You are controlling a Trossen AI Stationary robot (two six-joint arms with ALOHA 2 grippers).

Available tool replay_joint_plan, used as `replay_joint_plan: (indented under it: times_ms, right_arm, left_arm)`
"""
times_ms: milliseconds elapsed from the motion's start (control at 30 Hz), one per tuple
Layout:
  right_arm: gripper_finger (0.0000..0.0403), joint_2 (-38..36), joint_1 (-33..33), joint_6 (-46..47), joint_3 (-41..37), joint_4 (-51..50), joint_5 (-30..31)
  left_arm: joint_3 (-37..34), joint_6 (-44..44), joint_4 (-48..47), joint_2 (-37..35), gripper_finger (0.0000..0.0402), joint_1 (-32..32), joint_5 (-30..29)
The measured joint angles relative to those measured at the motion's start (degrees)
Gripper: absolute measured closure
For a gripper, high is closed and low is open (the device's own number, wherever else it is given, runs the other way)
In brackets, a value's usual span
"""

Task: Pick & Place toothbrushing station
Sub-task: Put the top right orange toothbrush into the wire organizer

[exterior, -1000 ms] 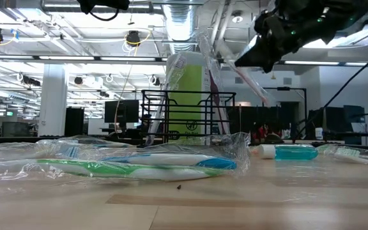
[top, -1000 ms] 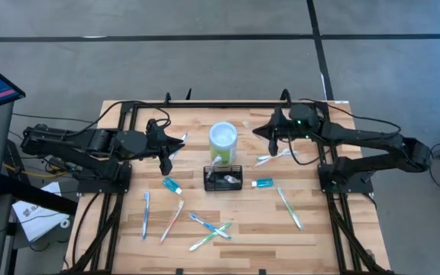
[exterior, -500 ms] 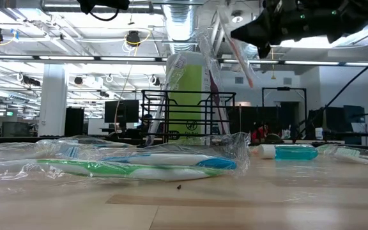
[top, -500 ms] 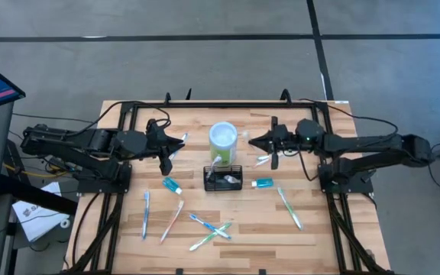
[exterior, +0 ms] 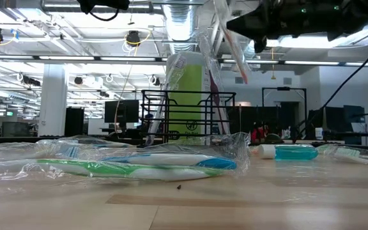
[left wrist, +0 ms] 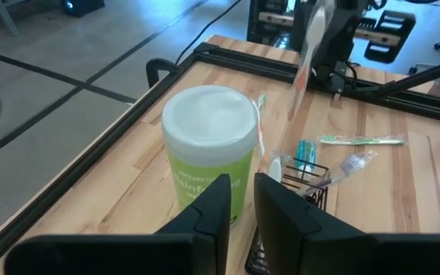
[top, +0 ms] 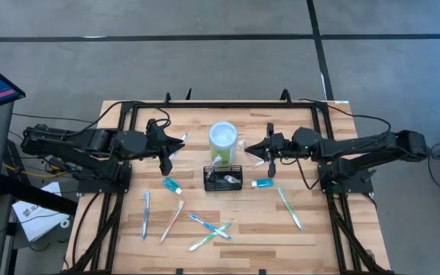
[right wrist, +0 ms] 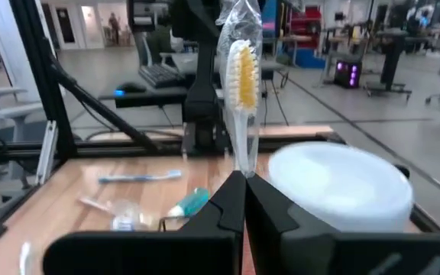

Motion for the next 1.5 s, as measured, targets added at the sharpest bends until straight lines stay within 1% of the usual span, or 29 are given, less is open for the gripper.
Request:
replay_joint_plan:
  times_ms: [233,367,567,667,767,833,900,1067,1167,1267,1500]
  right_arm:
    - [0.0403,2.63,1.52,0.73,0.12,2.83,-0.23]
    - [0.0403,3.96,3.17,0.92,0.14,7.56,-0.24]
    - [0.0403,3.97,4.40,0.62,-0.07,7.76,0.14]
    - [0.0403,3.97,5.29,1.09,-3.19,13.40,1.36]
    - [0.0403,3.97,6.22,4.30,-9.25,20.70,2.32]
    - [0.0403,4.01,7.16,5.45,-12.37,26.03,4.82]
    - [0.0403,3.93,7.84,5.39,-13.21,29.54,5.99]
    - [0.0403,4.22,8.09,3.33,-12.49,30.91,5.98]
    - [0.0403,7.17,8.22,3.09,-12.53,33.63,6.86]
    - [0.0403,11.24,8.19,3.07,-12.45,40.41,6.92]
    - [0.0403,24.44,7.40,3.41,-12.47,56.62,7.04]
  left_arm:
    - [-2.05,-0.06,0.60,0.00,0.0348,-0.02,0.00]
    - [-2.75,-0.22,0.95,-0.01,0.0348,-0.02,0.00]
    - [-2.78,-0.22,1.17,-0.02,0.0348,-0.02,0.00]
    - [-2.78,-0.22,1.16,-0.02,0.0348,-0.02,0.00]
    - [-2.78,-0.22,1.18,-0.02,0.0348,-0.02,0.00]
    - [-2.78,-0.20,1.27,-0.02,0.0348,-0.01,0.00]
    - [-2.78,0.02,1.47,-0.02,0.0348,-0.01,-0.02]
    - [-2.80,-0.01,2.14,-0.02,0.0348,-0.02,-0.27]
    - [-2.80,0.00,2.56,-0.02,0.0348,-0.01,-0.29]
    - [-2.80,0.04,2.89,-0.02,0.0348,-0.02,-0.28]
    - [-2.80,0.10,3.30,-0.02,0.0348,-0.01,-0.28]
